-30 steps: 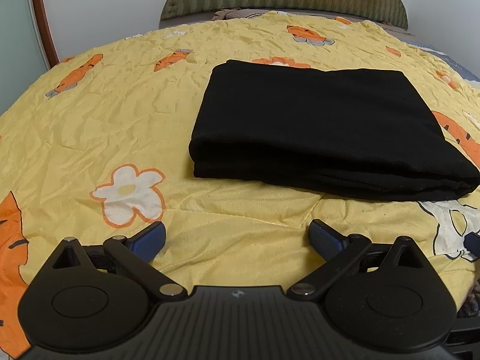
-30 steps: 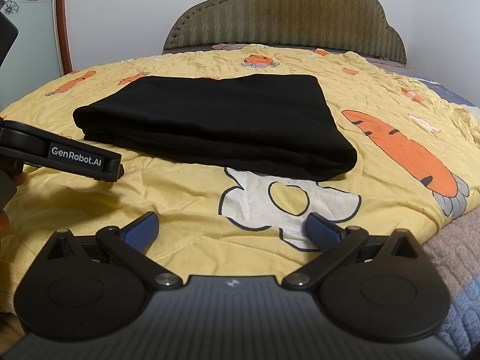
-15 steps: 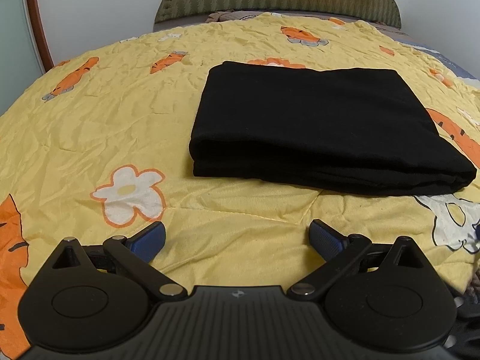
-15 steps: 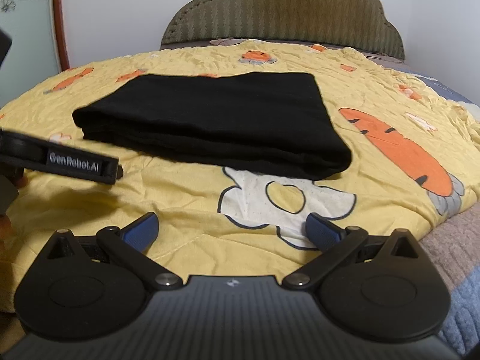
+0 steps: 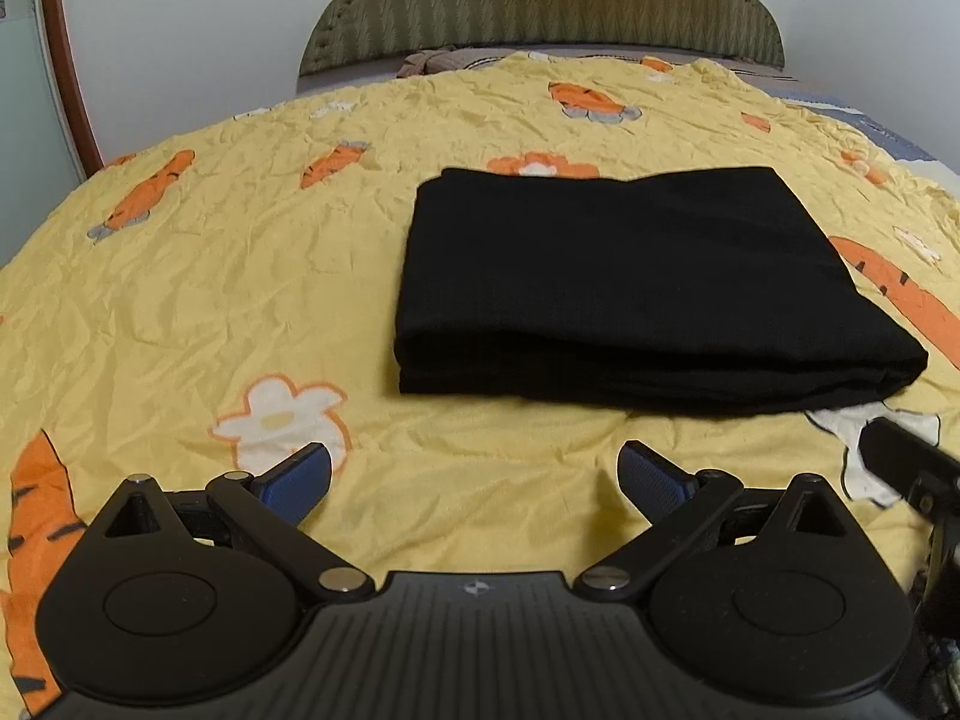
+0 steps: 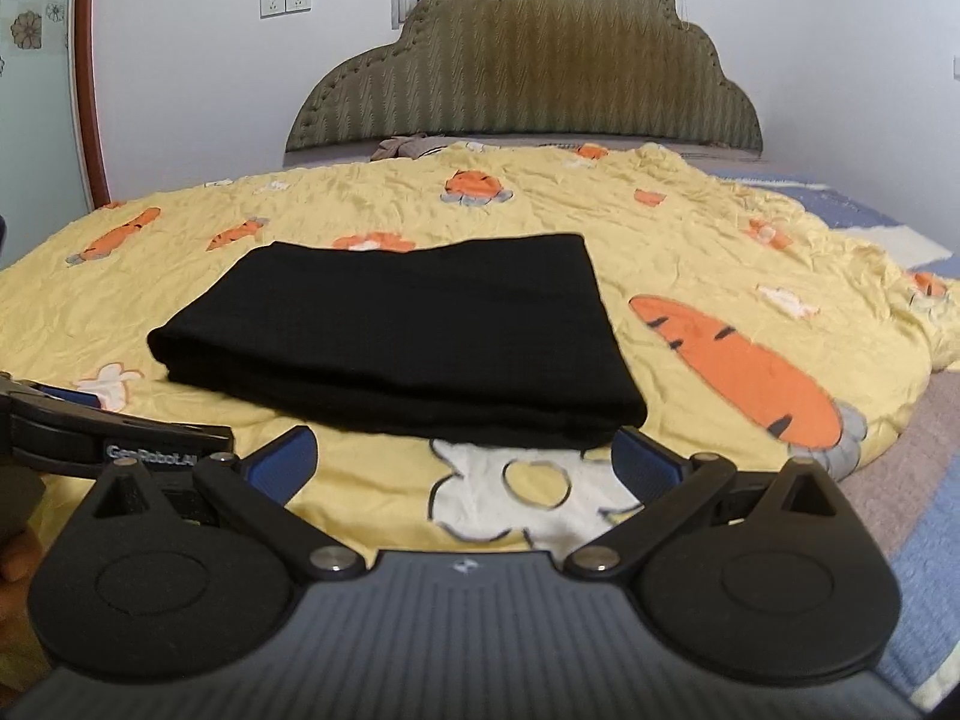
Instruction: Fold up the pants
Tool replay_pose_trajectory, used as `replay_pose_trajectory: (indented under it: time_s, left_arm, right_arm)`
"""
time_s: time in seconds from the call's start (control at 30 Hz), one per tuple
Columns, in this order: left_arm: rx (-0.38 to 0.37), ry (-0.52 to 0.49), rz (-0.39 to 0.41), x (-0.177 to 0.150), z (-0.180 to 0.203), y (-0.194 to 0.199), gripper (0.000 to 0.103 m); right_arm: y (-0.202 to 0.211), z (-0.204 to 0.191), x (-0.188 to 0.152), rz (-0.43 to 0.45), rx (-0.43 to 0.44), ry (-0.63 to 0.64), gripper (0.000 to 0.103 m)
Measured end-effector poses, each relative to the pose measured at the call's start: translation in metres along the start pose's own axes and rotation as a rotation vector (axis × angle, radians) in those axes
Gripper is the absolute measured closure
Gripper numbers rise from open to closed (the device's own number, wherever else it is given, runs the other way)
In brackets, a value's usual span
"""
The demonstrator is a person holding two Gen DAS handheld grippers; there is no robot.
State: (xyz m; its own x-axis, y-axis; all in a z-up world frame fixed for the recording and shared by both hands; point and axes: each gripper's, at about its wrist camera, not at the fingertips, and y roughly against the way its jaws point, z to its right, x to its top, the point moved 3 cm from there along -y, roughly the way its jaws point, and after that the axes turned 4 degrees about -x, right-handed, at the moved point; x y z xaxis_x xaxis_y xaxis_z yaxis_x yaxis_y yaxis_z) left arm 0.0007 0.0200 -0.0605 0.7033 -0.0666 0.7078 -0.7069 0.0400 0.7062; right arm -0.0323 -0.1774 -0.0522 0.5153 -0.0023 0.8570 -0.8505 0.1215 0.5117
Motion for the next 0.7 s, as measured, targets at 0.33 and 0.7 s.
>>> replay_pose_trajectory:
  time_s: [0.33,0.7]
  left_arm:
    - [0.021,0.009,-0.011,0.016,-0.005,-0.011,0.001]
    - [0.001,-0.012,-0.018,0.012,0.0,-0.01,0.001]
  right_arm:
    - [-0.017,0.002,0.021,0.037,-0.004,0.002,0.0]
    - [-0.023,0.0,0.012,0.011,0.006,0.006,0.0]
